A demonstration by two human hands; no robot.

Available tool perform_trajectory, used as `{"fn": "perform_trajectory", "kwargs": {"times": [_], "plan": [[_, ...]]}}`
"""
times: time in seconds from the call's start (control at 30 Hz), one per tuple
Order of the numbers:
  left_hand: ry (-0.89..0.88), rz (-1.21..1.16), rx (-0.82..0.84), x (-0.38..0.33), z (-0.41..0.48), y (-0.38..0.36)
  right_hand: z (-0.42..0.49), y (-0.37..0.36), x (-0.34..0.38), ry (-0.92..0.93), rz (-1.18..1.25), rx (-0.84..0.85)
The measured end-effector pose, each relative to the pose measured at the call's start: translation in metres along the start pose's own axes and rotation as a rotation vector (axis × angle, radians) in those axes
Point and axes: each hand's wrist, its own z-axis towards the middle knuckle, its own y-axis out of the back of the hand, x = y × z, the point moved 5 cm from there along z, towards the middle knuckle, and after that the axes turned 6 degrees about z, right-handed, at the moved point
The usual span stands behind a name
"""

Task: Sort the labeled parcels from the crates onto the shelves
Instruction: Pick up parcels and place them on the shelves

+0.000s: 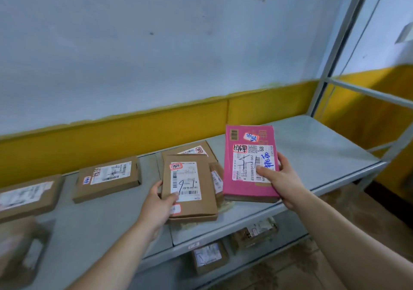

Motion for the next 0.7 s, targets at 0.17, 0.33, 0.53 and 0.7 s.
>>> {"fn": "perform_trajectory", "kwargs": {"times": [0.17, 0.33, 0.53, 0.7], "plan": [[0.023, 0.18, -0.046, -0.004, -0.017, -0.015, 0.04, 0.007, -0.002, -0.077, 0.027, 0.148], [-0.037, 0.753, -0.234, -0.023, -0.022, -0.023, 0.062, 0.02, 0.0, -0.107, -0.002, 0.274], [-0.147, 1.103, -0.115, -0.067, -0.02, -0.084, 0.086, 0.037, -0.011, -0.238, 0.04, 0.25], [-0.142, 1.239, -0.029, -0.066, 0.006, -0.109, 0.109, 0.038, -0.012, -0.282, 0.051, 0.199]]}}
